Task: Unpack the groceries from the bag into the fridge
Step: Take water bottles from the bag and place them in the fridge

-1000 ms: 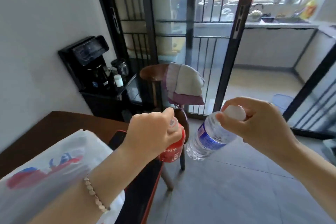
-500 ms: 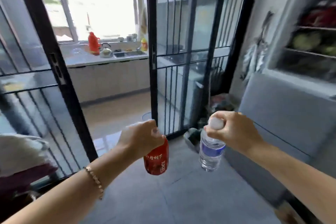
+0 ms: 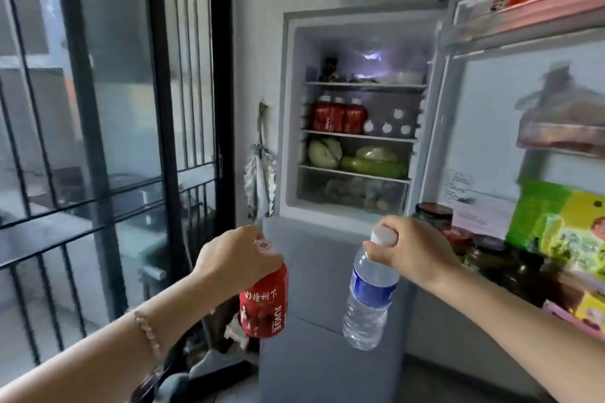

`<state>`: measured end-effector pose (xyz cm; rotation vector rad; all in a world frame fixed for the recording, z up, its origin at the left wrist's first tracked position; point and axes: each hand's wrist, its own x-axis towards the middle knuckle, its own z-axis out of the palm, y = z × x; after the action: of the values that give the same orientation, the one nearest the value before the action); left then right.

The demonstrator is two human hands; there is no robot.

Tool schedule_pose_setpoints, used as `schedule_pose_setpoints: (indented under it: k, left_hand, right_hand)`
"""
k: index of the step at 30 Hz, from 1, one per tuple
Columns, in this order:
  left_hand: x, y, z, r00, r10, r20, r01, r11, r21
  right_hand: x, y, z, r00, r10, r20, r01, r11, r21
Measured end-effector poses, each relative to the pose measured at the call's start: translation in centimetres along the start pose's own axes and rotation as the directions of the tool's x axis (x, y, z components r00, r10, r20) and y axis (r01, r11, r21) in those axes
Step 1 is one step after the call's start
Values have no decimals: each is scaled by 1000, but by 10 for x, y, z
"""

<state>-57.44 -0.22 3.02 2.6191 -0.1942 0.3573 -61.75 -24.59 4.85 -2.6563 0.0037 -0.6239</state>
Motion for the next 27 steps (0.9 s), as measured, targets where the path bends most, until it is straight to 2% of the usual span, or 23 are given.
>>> schedule_pose_setpoints:
  k: [3, 8, 11, 15, 19, 23, 27]
  left_hand:
    - [88, 27, 11, 997, 73, 10, -72, 995, -63]
    - [204, 70, 32, 993, 115, -3, -114, 975, -191]
    - [272, 96, 55, 989, 145, -14, -144, 956, -256]
    - [350, 126, 89, 982, 163, -97, -185, 933, -308]
    - [425, 156, 99, 964, 176, -200, -231, 925, -301]
    - [486, 170, 101, 946, 173, -273, -265, 899, -349]
    - [533, 177, 105, 927, 184, -326, -299, 888, -350]
  right_hand:
    - [66, 23, -8, 993, 80, -86, -79, 997, 11]
    - [158, 53, -14, 967, 81, -244, -72, 996, 45]
    - [218, 79, -15, 934, 75, -351, -57, 997, 61]
    - [299, 112, -16, 869, 102, -484, -59, 993, 103]
    - [379, 128, -26, 760, 57, -647, -2, 996, 85]
    - [442, 131, -29, 584, 67, -809, 35, 994, 107]
    - [490, 140, -17, 391, -79, -917, 199, 980, 0]
